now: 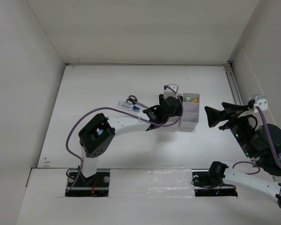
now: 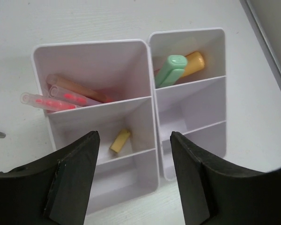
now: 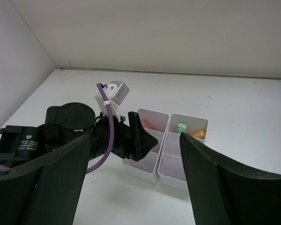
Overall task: Sort the stationery into containers
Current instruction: Place the stationery into the container
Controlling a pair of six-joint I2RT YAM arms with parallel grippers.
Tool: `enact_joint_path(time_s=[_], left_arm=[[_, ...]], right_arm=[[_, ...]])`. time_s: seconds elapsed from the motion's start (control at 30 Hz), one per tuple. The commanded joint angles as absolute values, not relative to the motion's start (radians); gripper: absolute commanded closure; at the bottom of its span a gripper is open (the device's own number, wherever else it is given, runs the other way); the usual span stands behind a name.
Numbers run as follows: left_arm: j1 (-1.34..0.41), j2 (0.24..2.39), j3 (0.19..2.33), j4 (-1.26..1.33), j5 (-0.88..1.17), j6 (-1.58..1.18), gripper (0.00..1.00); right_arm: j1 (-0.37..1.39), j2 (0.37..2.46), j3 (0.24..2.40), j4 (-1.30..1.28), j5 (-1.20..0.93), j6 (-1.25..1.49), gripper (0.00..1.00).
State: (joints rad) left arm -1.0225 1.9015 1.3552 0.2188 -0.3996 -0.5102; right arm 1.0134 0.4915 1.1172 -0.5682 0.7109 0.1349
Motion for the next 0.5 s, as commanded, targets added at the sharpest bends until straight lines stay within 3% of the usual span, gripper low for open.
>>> enact_joint_path(time_s=[0.0, 0.17, 0.47], left_arm=[[-1.071, 1.769, 1.365, 0.264, -0.463, -0.477, 0.42], [-1.083, 1.717, 1.387, 0.190, -0.532, -0.476, 0.29], [-1.005, 1.583, 1.296, 0.071, -0.610, -0.526, 0.23]], right_arm=[[1.005, 0.483, 1.120, -0.520, 0.696, 0.123, 0.18], [1.005, 0.502, 1.129, -0.511, 0.677, 0.114, 0.18], [1.005, 0.511, 1.120, -0.500, 0.667, 0.104, 0.18]])
